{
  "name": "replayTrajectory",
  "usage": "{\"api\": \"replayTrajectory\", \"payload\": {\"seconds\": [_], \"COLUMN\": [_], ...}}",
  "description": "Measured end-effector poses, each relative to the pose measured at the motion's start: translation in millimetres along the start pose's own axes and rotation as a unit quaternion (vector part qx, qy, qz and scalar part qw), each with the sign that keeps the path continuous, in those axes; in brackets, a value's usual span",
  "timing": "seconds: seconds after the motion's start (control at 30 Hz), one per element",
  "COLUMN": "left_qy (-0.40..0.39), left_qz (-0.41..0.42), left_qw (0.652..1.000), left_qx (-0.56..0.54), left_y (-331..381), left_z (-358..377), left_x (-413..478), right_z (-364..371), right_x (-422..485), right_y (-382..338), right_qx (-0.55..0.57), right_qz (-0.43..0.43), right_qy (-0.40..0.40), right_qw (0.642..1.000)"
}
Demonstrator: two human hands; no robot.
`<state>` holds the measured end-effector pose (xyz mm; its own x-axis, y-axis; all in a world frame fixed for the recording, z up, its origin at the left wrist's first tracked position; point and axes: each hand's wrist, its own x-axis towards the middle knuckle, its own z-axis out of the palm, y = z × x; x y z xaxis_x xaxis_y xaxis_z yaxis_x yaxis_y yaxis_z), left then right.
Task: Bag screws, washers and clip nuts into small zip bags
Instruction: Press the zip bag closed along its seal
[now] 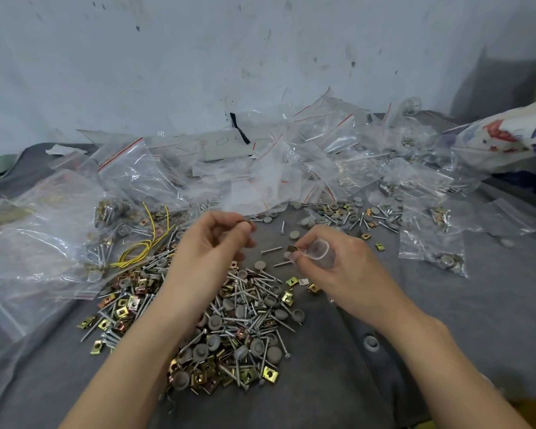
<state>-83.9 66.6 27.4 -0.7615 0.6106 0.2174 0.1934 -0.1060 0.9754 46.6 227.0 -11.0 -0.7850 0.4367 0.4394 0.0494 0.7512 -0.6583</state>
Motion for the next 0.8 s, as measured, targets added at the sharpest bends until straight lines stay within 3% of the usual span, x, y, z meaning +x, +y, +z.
{"api": "replayTrajectory", "payload": {"seconds": [0.1,0.2,0.3,0.5,0.7,0.8], "left_qy": [-0.032,-0.094,-0.109,-0.101,-0.061,-0.077], "left_qz": [0.010,0.058,0.100,0.140,0.156,0.180], "left_qw": [0.996,0.968,0.945,0.926,0.940,0.934], "left_qx": [0.078,0.224,0.292,0.337,0.299,0.300], "left_y": [1.5,-7.6,-11.6,-10.0,1.5,5.9], "left_z": [-4.7,6.4,14.2,13.4,6.8,14.4], "left_x": [0.2,-6.5,-10.3,-10.7,-6.9,-8.5], "right_z": [-1.8,-0.9,-0.2,-0.5,-1.7,-1.5], "right_x": [-2.2,-3.4,-3.2,-3.4,-4.1,-4.9], "right_y": [0.8,-2.0,-3.1,-2.4,-1.8,-5.2], "right_qx": [0.001,-0.001,0.010,0.018,-0.037,-0.044], "right_qz": [-0.003,-0.015,-0.031,-0.033,-0.019,-0.009], "right_qy": [0.001,-0.016,-0.012,-0.012,-0.021,-0.029], "right_qw": [1.000,1.000,0.999,0.999,0.999,0.999]}}
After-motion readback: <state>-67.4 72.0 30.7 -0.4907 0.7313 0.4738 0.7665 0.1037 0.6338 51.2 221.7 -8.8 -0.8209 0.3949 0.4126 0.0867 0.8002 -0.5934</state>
